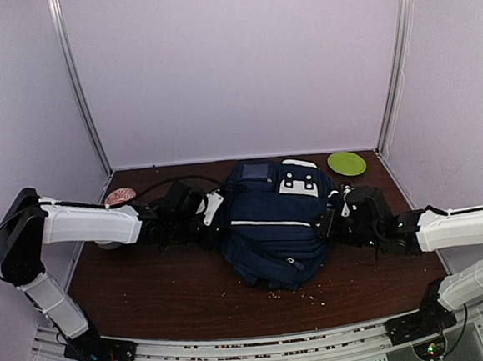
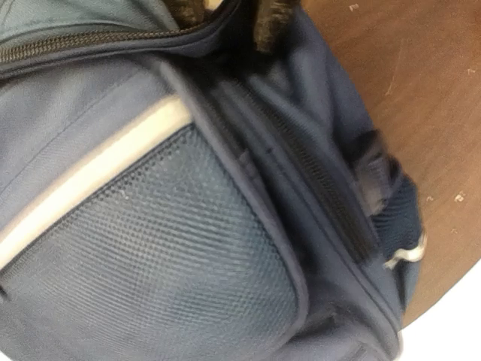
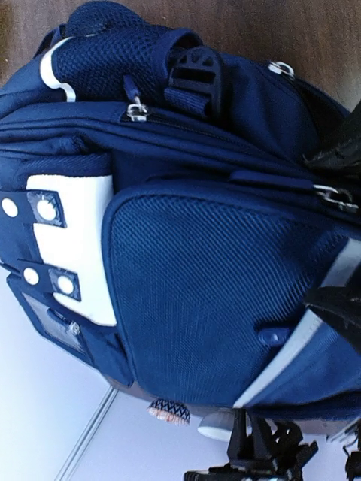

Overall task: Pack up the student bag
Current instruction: Zip the student bag at the center of the board.

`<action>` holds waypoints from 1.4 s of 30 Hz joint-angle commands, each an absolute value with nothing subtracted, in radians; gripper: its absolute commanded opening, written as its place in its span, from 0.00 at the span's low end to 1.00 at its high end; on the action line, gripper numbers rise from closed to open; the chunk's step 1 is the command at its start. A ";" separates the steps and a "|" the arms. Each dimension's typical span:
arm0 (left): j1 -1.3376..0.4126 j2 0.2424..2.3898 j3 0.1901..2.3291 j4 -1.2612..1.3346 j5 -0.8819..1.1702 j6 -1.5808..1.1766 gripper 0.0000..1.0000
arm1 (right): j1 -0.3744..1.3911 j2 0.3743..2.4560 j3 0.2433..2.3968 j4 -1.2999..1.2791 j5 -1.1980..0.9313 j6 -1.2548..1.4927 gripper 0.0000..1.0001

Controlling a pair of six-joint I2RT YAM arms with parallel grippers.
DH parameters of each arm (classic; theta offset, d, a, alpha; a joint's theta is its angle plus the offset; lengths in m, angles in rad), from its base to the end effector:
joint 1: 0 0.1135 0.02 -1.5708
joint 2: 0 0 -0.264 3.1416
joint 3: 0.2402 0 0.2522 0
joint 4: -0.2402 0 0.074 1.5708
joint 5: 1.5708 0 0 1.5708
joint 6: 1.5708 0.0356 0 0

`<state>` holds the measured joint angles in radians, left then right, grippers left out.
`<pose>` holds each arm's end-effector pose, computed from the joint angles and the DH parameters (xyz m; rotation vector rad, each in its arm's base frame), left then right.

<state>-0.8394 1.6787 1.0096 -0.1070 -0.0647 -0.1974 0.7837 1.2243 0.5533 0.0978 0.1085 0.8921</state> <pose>0.2395 -0.2634 0.1944 0.7222 2.2747 -0.4292 0.1808 0.1747 0.1972 0.1897 2.2590 0.8351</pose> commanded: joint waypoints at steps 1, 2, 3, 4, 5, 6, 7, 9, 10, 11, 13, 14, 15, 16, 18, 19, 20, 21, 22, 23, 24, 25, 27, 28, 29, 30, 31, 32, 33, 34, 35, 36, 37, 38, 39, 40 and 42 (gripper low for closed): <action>-0.801 1.515 0.910 -0.029 -0.108 -0.226 0.58 | 0.808 1.108 0.603 -0.040 0.050 0.758 0.59; -0.806 1.481 0.891 -0.050 -0.102 -0.240 0.64 | 0.810 1.087 0.599 -0.054 0.041 0.749 0.60; -0.817 1.443 0.871 -0.075 -0.102 -0.249 0.68 | 0.813 1.066 0.591 -0.056 0.026 0.743 0.62; -0.835 1.407 0.857 -0.098 -0.113 -0.256 0.73 | 0.819 1.046 0.579 -0.057 0.012 0.739 0.63; -0.858 1.368 0.845 -0.126 -0.133 -0.261 0.76 | 0.830 1.028 0.569 -0.062 0.003 0.737 0.63; -0.888 1.333 0.839 -0.154 -0.158 -0.264 0.80 | 0.841 1.007 0.562 -0.069 -0.001 0.734 0.63; -0.923 1.299 0.839 -0.184 -0.185 -0.264 0.84 | 0.856 0.993 0.557 -0.080 0.000 0.732 0.63; -0.994 1.248 0.855 -0.250 -0.238 -0.263 0.91 | 0.887 0.970 0.544 -0.079 -0.014 0.724 0.64; -1.041 1.231 0.868 -0.284 -0.257 -0.258 0.97 | 0.902 0.965 0.538 -0.079 -0.027 0.721 0.64; -1.078 1.220 0.882 -0.308 -0.266 -0.247 0.98 | 0.913 0.960 0.534 -0.085 -0.032 0.721 0.64; -1.148 1.221 0.905 -0.319 -0.242 -0.207 0.98 | 0.928 0.951 0.520 -0.083 -0.039 0.725 0.63; -1.171 1.230 0.923 -0.319 -0.201 -0.185 0.98 | 0.931 0.946 0.512 -0.080 -0.041 0.729 0.63; -1.190 1.266 0.946 -0.319 -0.156 -0.159 0.98 | 0.932 0.941 0.501 -0.078 -0.039 0.735 0.62; -1.208 1.302 0.973 -0.323 -0.126 -0.135 0.98 | 0.932 0.933 0.491 -0.075 -0.038 0.740 0.62; -1.225 1.383 1.023 -0.334 -0.108 -0.084 0.98 | 0.935 0.918 0.469 -0.065 -0.038 0.750 0.61; -1.226 1.424 1.048 -0.343 -0.112 -0.064 0.98 | 0.936 0.911 0.463 -0.063 -0.034 0.756 0.62; -1.226 1.460 1.069 -0.345 -0.128 -0.043 0.98 | 0.938 0.903 0.457 -0.066 -0.030 0.761 0.61; -1.226 1.494 1.088 -0.345 -0.136 -0.020 0.98 | 0.941 0.896 0.449 -0.068 -0.027 0.765 0.61; -1.226 1.527 1.112 -0.353 -0.141 0.006 0.98 | 0.944 0.887 0.440 -0.067 -0.026 0.771 0.61; -1.224 1.559 1.150 -0.363 -0.144 0.027 0.98 | 0.949 0.879 0.431 -0.064 -0.026 0.776 0.61; -1.219 1.590 1.176 -0.371 -0.137 0.047 0.98 | 0.954 0.871 0.424 -0.062 -0.025 0.782 0.61; -1.214 1.620 1.201 -0.380 -0.126 0.062 0.98 | 0.956 0.865 0.417 -0.061 -0.025 0.788 0.61; -1.203 1.672 1.240 -0.388 -0.112 0.087 0.98 | 0.966 0.858 0.399 -0.043 -0.022 0.803 0.61; -1.197 1.695 1.255 -0.391 -0.103 0.093 0.98 | 0.970 0.858 0.390 -0.030 -0.018 0.812 0.61; -1.189 1.715 1.268 -0.394 -0.092 0.098 0.98 | 0.977 0.857 0.381 -0.014 -0.019 0.819 0.61; -1.185 1.731 1.278 -0.398 -0.079 0.103 0.98 | 0.981 0.860 0.371 0.007 -0.029 0.824 0.61; -1.182 1.745 1.285 -0.401 -0.066 0.107 0.98 | 0.985 0.864 0.363 0.027 -0.047 0.823 0.61; -1.181 1.755 1.290 -0.404 -0.052 0.109 0.98 | 0.988 0.873 0.361 0.041 -0.069 0.819 0.61; -1.181 1.765 1.293 -0.411 -0.033 0.112 0.97 | 0.990 0.887 0.363 0.049 -0.094 0.811 0.61; -1.181 1.773 1.295 -0.416 -0.016 0.113 0.97 | 0.993 0.904 0.367 0.055 -0.120 0.803 0.61; -1.181 1.780 1.291 -0.419 0.002 0.113 0.96 | 0.996 0.925 0.372 0.063 -0.144 0.792 0.60; -1.180 1.784 1.285 -0.417 0.018 0.112 0.96 | 0.998 0.952 0.377 0.072 -0.166 0.784 0.60; -1.181 1.787 1.277 -0.414 0.030 0.110 0.95 | 1.001 0.971 0.381 0.088 -0.186 0.776 0.60; -1.181 1.793 1.271 -0.410 0.033 0.106 0.93 | 1.005 0.989 0.383 0.101 -0.198 0.768 0.60; -1.180 1.799 1.267 -0.407 0.039 0.104 0.90 | 1.009 1.004 0.385 0.116 -0.206 0.763 0.60; -1.179 1.805 1.266 -0.407 0.047 0.104 0.87 | 1.014 1.019 0.387 0.131 -0.213 0.759 0.61; -1.176 1.813 1.263 -0.403 0.069 0.099 0.77 | 1.020 1.048 0.396 0.148 -0.215 0.751 0.60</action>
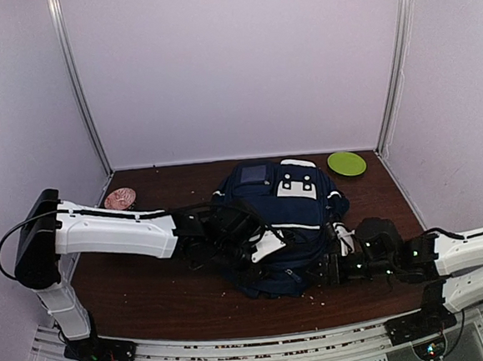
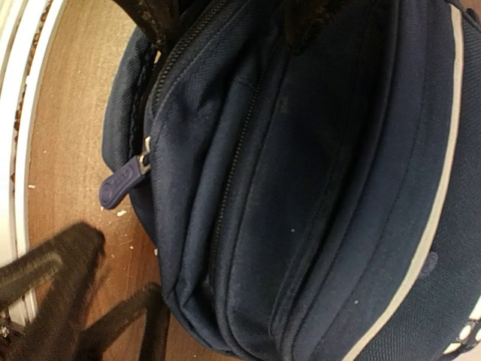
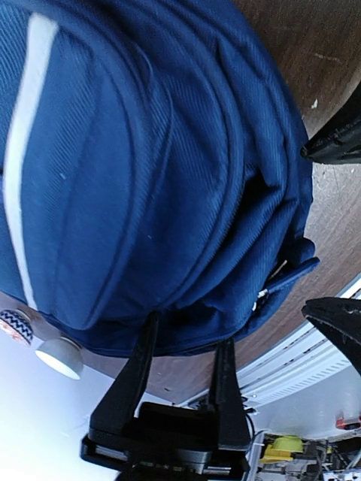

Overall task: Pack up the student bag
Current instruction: Zip the student bag at the center of the board.

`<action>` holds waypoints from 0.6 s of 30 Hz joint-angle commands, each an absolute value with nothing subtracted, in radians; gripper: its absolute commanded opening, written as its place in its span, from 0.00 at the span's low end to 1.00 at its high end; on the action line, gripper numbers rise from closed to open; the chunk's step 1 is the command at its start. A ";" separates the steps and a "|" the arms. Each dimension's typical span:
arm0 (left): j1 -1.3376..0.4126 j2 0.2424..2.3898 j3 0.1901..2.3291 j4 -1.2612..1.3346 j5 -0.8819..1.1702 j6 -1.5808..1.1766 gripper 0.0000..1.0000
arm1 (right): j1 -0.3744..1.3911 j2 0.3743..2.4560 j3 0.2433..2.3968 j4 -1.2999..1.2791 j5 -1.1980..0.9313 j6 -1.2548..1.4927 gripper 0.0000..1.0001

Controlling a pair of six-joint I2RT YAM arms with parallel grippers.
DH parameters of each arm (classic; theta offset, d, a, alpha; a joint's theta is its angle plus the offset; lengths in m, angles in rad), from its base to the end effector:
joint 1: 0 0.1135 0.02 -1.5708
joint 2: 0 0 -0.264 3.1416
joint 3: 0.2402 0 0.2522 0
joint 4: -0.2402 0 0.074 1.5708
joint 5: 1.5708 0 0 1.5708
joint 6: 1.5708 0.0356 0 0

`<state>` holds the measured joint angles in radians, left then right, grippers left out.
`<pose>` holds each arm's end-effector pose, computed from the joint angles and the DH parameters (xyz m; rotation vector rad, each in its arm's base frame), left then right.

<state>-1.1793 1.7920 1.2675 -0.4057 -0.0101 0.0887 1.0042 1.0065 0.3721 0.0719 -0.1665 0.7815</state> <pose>0.1474 -0.3562 0.2125 1.5104 2.0615 -0.4287 0.1045 0.1753 0.1815 -0.3736 2.3546 1.1480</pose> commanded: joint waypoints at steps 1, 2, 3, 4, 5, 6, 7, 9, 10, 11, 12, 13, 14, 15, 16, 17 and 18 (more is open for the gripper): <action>-1.177 1.812 1.261 -0.396 0.082 0.096 0.73 | 1.023 1.062 0.402 0.152 -0.215 0.747 0.59; -1.177 1.810 1.255 -0.389 0.089 0.093 0.68 | 1.026 1.073 0.407 0.157 -0.215 0.743 0.58; -1.177 1.807 1.250 -0.382 0.093 0.089 0.62 | 1.029 1.081 0.410 0.163 -0.216 0.740 0.58; -1.177 1.802 1.243 -0.377 0.095 0.086 0.57 | 1.032 1.088 0.413 0.169 -0.222 0.739 0.57; -1.177 1.798 1.239 -0.373 0.096 0.084 0.50 | 1.035 1.097 0.416 0.173 -0.228 0.735 0.56; -1.175 1.791 1.232 -0.367 0.098 0.082 0.43 | 1.038 1.104 0.422 0.173 -0.233 0.734 0.55; -1.175 1.783 1.226 -0.362 0.101 0.079 0.35 | 1.041 1.112 0.428 0.173 -0.237 0.732 0.54; -1.175 1.768 1.215 -0.351 0.106 0.074 0.20 | 1.044 1.124 0.436 0.172 -0.235 0.731 0.52; -1.175 1.760 1.208 -0.344 0.107 0.071 0.11 | 1.047 1.127 0.438 0.178 -0.234 0.734 0.51; -1.175 1.750 1.202 -0.336 0.104 0.068 0.03 | 1.048 1.128 0.439 0.181 -0.228 0.737 0.50; -1.175 1.739 1.195 -0.328 0.100 0.063 0.00 | 1.049 1.125 0.440 0.184 -0.222 0.740 0.49; -1.175 1.728 1.188 -0.317 0.096 0.059 0.00 | 1.050 1.122 0.442 0.191 -0.220 0.743 0.47; -1.175 1.715 1.180 -0.309 0.095 0.055 0.00 | 1.051 1.120 0.448 0.193 -0.220 0.744 0.47; -1.175 1.695 1.173 -0.299 0.093 0.051 0.00 | 1.051 1.119 0.454 0.192 -0.219 0.745 0.46; -1.175 1.681 1.165 -0.287 0.089 0.047 0.00 | 1.052 1.116 0.460 0.190 -0.218 0.746 0.46; -1.175 1.664 1.157 -0.275 0.087 0.043 0.00 | 1.052 1.111 0.467 0.188 -0.216 0.746 0.47; -1.175 1.649 1.149 -0.264 0.081 0.039 0.00 | 1.052 1.102 0.468 0.189 -0.213 0.747 0.48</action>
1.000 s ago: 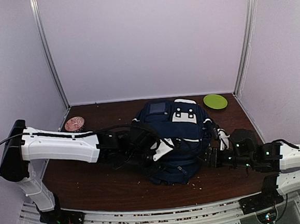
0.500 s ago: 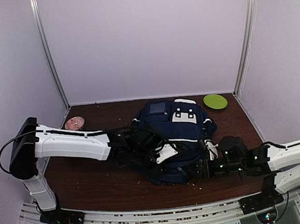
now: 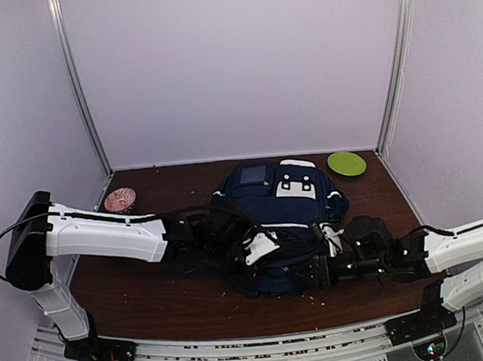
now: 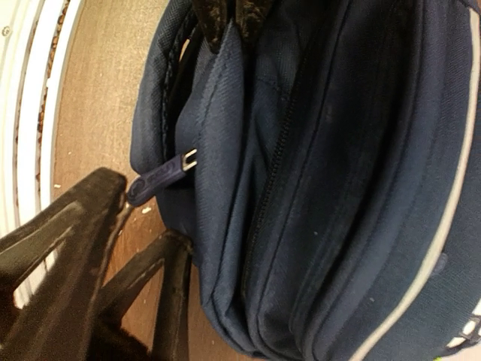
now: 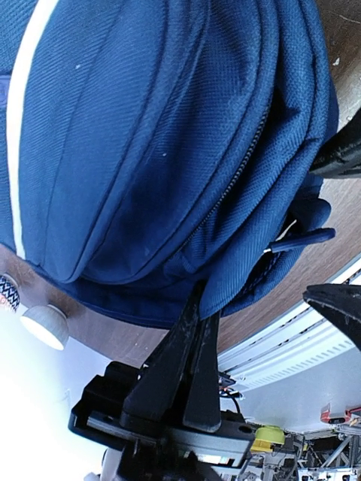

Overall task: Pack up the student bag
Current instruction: Zip the student bag at the center of the board.

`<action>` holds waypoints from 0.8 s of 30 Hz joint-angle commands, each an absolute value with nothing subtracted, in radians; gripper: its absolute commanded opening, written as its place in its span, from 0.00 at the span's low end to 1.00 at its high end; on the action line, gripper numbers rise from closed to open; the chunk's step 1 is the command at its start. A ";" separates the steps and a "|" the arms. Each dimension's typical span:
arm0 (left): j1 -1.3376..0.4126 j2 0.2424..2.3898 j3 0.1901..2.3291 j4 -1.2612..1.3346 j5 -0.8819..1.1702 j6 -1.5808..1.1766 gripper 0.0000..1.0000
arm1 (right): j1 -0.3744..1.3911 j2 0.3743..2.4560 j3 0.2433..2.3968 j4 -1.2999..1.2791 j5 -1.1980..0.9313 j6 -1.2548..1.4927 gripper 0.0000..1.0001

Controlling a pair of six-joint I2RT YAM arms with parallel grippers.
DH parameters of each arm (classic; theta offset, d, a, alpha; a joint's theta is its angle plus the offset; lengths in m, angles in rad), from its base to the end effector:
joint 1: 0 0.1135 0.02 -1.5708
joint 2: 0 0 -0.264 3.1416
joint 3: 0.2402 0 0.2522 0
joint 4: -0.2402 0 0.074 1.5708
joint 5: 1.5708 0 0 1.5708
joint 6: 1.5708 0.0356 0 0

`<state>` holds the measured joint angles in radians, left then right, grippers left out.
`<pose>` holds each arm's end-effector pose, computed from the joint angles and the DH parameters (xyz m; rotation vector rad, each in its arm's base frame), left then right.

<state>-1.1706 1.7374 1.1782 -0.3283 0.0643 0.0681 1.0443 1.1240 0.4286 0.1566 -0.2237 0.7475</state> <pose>0.1430 -0.3439 0.2098 1.4973 2.0502 -0.5424 0.1066 0.1992 0.1849 -0.5013 2.3288 1.2198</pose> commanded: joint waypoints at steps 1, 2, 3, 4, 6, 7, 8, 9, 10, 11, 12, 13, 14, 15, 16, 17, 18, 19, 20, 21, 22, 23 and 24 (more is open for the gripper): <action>-1.174 1.632 1.143 -0.251 0.075 0.033 0.00 | 1.052 1.087 0.467 0.190 -0.207 0.746 0.50; -1.171 1.616 1.135 -0.240 0.073 0.028 0.00 | 1.053 1.071 0.464 0.190 -0.202 0.745 0.51; -1.171 1.603 1.129 -0.229 0.075 0.022 0.00 | 1.053 1.056 0.462 0.190 -0.198 0.743 0.52; -1.169 1.590 1.125 -0.221 0.079 0.016 0.00 | 1.053 1.042 0.463 0.187 -0.199 0.740 0.53; -1.167 1.575 1.122 -0.210 0.089 0.008 0.00 | 1.053 1.023 0.471 0.172 -0.195 0.733 0.53; -1.167 1.571 1.123 -0.206 0.093 0.007 0.00 | 1.052 1.016 0.476 0.167 -0.196 0.731 0.53; -1.167 1.571 1.125 -0.206 0.097 0.004 0.00 | 1.053 1.013 0.481 0.166 -0.197 0.728 0.53; -1.167 1.571 1.131 -0.206 0.100 0.003 0.00 | 1.053 1.015 0.489 0.163 -0.200 0.725 0.53; -1.167 1.572 1.135 -0.207 0.102 0.003 0.00 | 1.054 1.022 0.500 0.150 -0.200 0.724 0.53; -1.167 1.575 1.143 -0.208 0.100 0.001 0.00 | 1.055 1.032 0.512 0.139 -0.201 0.718 0.51; -1.167 1.578 1.150 -0.210 0.099 0.000 0.00 | 1.056 1.042 0.522 0.132 -0.202 0.714 0.50; -1.167 1.579 1.154 -0.211 0.100 0.000 0.00 | 1.059 1.052 0.531 0.125 -0.199 0.712 0.50; -1.167 1.581 1.159 -0.214 0.098 0.001 0.00 | 1.061 1.064 0.538 0.117 -0.194 0.710 0.49; -1.167 1.583 1.163 -0.214 0.097 0.001 0.00 | 1.061 1.077 0.547 0.103 -0.187 0.711 0.48; -1.167 1.584 1.164 -0.215 0.097 0.002 0.00 | 1.063 1.087 0.556 0.087 -0.174 0.711 0.48; -1.167 1.585 1.165 -0.215 0.097 0.001 0.00 | 1.063 1.098 0.559 0.078 -0.166 0.712 0.48; -1.167 1.585 1.167 -0.214 0.095 0.000 0.00 | 1.063 1.106 0.561 0.069 -0.157 0.713 0.48; -1.167 1.585 1.167 -0.215 0.093 0.000 0.00 | 1.064 1.113 0.560 0.063 -0.149 0.715 0.48; -1.167 1.585 1.165 -0.217 0.092 0.000 0.00 | 1.064 1.119 0.558 0.060 -0.146 0.717 0.48; -1.167 1.585 1.165 -0.219 0.089 0.000 0.00 | 1.064 1.127 0.560 0.051 -0.143 0.716 0.48; -1.167 1.585 1.163 -0.220 0.087 0.000 0.00 | 1.063 1.134 0.560 0.045 -0.143 0.715 0.48; -1.167 1.585 1.162 -0.220 0.085 0.000 0.00 | 1.064 1.140 0.560 0.044 -0.143 0.714 0.47; -1.167 1.584 1.160 -0.219 0.082 0.000 0.00 | 1.063 1.145 0.559 0.041 -0.141 0.713 0.47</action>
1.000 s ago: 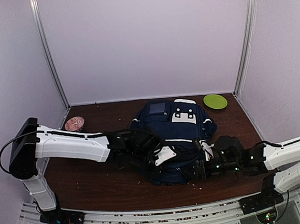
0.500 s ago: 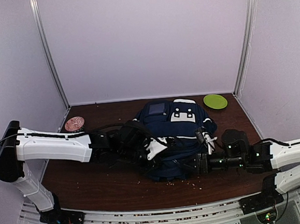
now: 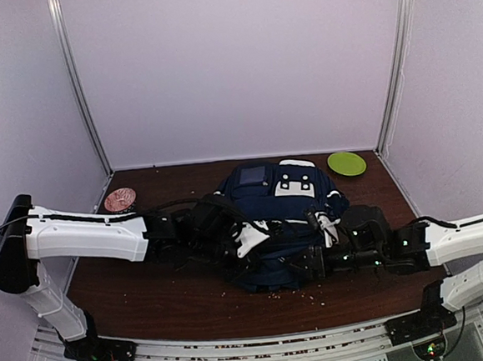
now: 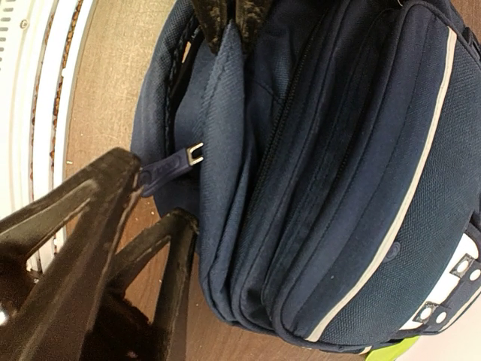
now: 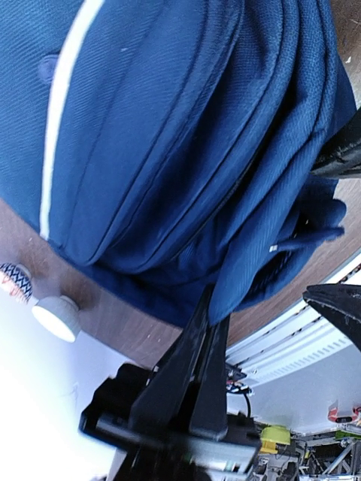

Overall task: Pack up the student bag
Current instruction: Zip the student bag at the center of the board.

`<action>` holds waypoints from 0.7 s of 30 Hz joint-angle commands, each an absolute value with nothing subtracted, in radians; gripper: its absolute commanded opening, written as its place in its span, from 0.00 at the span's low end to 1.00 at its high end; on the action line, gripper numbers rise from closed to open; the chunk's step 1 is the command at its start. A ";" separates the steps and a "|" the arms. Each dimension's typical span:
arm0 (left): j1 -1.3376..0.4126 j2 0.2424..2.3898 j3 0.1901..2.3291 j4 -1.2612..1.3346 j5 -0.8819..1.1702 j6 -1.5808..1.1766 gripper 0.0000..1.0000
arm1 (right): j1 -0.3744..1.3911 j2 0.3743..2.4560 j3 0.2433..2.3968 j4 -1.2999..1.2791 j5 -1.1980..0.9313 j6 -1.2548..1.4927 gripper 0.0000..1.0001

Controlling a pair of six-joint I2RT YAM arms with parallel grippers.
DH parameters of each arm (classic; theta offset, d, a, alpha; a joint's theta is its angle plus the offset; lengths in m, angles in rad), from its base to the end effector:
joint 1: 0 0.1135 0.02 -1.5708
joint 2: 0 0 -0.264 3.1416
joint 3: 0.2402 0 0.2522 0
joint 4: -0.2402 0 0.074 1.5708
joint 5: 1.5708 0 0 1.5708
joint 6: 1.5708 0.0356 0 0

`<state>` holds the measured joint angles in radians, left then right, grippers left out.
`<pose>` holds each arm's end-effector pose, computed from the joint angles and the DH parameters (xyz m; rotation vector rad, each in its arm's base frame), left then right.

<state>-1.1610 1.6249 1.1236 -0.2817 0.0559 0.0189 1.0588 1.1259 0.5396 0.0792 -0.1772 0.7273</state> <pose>0.1398 -0.3269 0.2347 1.3807 2.0114 -0.6054 0.1116 0.2114 0.2133 -0.5042 2.2766 1.1970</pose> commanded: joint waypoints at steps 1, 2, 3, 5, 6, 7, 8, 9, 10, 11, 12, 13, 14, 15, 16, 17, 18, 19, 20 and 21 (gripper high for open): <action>-1.167 1.582 1.158 -0.219 0.083 0.000 0.00 | 1.063 1.151 0.561 0.038 -0.136 0.713 0.47; -1.167 1.582 1.159 -0.219 0.083 -0.001 0.00 | 1.063 1.155 0.562 0.040 -0.134 0.715 0.46; -1.167 1.581 1.157 -0.219 0.083 0.000 0.00 | 1.063 1.158 0.562 0.048 -0.135 0.716 0.46; -1.167 1.579 1.156 -0.217 0.083 0.000 0.00 | 1.063 1.170 0.568 0.062 -0.141 0.718 0.45; -1.167 1.579 1.156 -0.216 0.083 -0.002 0.00 | 1.063 1.176 0.573 0.066 -0.142 0.718 0.44; -1.167 1.579 1.155 -0.217 0.083 -0.002 0.00 | 1.063 1.183 0.580 0.067 -0.143 0.718 0.43; -1.167 1.579 1.155 -0.218 0.083 -0.002 0.00 | 1.063 1.191 0.585 0.067 -0.142 0.717 0.42; -1.167 1.578 1.155 -0.218 0.083 -0.002 0.00 | 1.064 1.197 0.592 0.068 -0.141 0.716 0.42; -1.167 1.580 1.155 -0.218 0.083 -0.004 0.00 | 1.063 1.204 0.596 0.072 -0.143 0.716 0.41; -1.167 1.580 1.155 -0.218 0.084 -0.003 0.00 | 1.064 1.210 0.599 0.078 -0.143 0.718 0.40; -1.167 1.580 1.154 -0.218 0.083 -0.003 0.00 | 1.064 1.216 0.601 0.082 -0.143 0.721 0.39; -1.167 1.580 1.154 -0.218 0.082 -0.003 0.00 | 1.063 1.220 0.604 0.090 -0.145 0.723 0.38; -1.166 1.581 1.154 -0.218 0.083 -0.003 0.00 | 1.063 1.224 0.605 0.097 -0.145 0.725 0.38; -1.167 1.581 1.154 -0.219 0.081 -0.003 0.00 | 1.063 1.228 0.606 0.104 -0.148 0.728 0.37; -1.167 1.580 1.152 -0.219 0.081 -0.003 0.00 | 1.063 1.231 0.608 0.109 -0.150 0.730 0.34; -1.167 1.581 1.151 -0.218 0.081 -0.003 0.00 | 1.064 1.235 0.610 0.110 -0.151 0.731 0.30; -1.167 1.581 1.150 -0.217 0.082 -0.005 0.00 | 1.063 1.238 0.613 0.107 -0.150 0.732 0.26; -1.167 1.580 1.149 -0.217 0.081 -0.005 0.00 | 1.063 1.239 0.614 0.105 -0.150 0.731 0.20; -1.167 1.580 1.148 -0.216 0.079 -0.005 0.00 | 1.064 1.237 0.613 0.100 -0.147 0.730 0.14; -1.167 1.580 1.145 -0.216 0.076 -0.005 0.00 | 1.063 1.232 0.610 0.091 -0.141 0.729 0.09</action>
<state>-1.1610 1.6249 1.1236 -0.2821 0.0555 0.0128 1.0592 1.2320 0.5861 0.0811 -0.1596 0.7334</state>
